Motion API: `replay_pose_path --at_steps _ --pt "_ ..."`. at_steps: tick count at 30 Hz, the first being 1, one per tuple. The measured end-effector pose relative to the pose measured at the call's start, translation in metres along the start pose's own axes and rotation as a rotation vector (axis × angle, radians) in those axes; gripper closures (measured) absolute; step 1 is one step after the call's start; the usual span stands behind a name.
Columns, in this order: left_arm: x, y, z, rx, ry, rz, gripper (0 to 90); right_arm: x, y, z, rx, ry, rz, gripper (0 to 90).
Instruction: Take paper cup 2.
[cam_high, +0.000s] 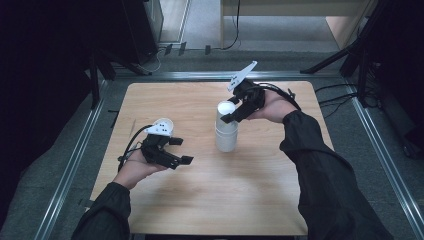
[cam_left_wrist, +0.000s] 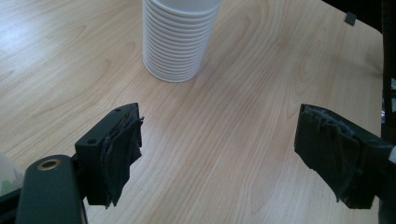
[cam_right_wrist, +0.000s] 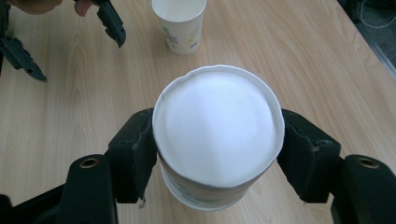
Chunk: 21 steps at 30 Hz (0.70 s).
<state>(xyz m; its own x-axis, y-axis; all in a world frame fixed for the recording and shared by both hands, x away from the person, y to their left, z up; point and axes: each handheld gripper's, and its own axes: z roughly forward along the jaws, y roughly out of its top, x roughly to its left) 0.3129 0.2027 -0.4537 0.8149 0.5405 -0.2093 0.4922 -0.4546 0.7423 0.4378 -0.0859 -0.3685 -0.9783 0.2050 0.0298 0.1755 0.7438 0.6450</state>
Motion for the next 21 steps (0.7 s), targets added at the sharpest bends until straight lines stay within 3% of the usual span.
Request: replay_pose_path --at_steps 11,21 --pt "0.0 0.001 -0.001 -0.014 -0.001 0.002 15.2 0.004 0.014 -0.027 -0.043 -0.023 -0.012 34.3" --pt "0.0 0.003 -0.001 -0.031 -0.008 -0.006 15.1 0.016 0.028 -0.061 -0.088 -0.039 -0.034 34.6"
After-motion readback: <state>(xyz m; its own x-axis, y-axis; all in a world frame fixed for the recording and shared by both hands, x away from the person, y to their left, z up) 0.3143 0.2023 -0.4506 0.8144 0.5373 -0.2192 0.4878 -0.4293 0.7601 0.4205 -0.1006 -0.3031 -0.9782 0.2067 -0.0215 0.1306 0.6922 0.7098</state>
